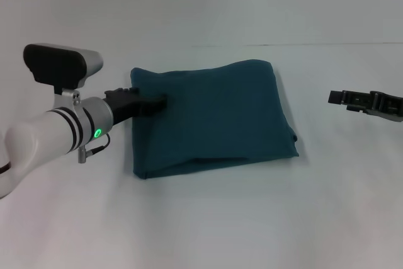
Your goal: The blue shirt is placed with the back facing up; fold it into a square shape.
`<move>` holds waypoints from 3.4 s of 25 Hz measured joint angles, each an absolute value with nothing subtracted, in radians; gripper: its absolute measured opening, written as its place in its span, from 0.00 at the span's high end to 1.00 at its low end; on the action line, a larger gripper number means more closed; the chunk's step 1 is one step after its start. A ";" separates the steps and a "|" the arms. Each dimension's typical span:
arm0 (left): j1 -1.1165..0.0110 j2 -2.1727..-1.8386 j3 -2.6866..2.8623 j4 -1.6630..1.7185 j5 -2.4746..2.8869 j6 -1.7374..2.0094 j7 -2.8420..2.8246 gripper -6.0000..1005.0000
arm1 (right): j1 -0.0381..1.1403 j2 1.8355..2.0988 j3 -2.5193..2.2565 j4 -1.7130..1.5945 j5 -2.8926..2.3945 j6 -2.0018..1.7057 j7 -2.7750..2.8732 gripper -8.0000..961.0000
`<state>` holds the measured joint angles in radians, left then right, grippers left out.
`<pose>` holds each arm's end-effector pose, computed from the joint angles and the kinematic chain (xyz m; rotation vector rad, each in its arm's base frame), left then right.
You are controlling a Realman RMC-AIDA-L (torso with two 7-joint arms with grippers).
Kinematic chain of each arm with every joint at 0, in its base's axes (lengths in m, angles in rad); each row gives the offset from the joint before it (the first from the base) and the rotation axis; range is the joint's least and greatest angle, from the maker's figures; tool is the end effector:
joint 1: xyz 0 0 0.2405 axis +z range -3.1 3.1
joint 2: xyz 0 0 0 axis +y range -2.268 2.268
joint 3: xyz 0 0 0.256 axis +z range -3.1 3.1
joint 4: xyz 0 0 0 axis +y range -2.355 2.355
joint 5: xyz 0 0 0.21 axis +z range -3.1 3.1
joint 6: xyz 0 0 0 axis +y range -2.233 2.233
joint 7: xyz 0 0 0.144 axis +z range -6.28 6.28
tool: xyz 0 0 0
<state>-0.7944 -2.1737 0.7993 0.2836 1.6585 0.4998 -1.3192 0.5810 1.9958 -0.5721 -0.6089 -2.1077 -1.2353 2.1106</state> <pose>-0.2606 0.4241 -0.0786 -2.0833 -0.9809 -0.3606 0.3097 0.3793 0.0429 -2.0924 1.5522 0.6578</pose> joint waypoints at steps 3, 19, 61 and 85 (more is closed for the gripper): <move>-0.789 -2.173 0.822 0.289 1.658 0.512 -1.319 0.20 | 0.581 1.997 -0.572 -0.609 -2.108 -1.235 2.110 0.23; -0.791 -2.169 0.816 0.304 1.654 0.516 -1.342 0.82 | 0.581 1.997 -0.571 -0.609 -2.108 -1.229 2.109 0.23; -0.788 -2.166 0.809 0.408 1.643 0.507 -1.342 0.97 | 0.586 2.006 -0.571 -0.611 -2.093 -1.233 2.088 0.23; -0.650 -2.172 0.806 0.583 1.590 0.585 -1.467 0.83 | 0.587 2.005 -0.571 -0.616 -2.093 -1.238 2.088 0.22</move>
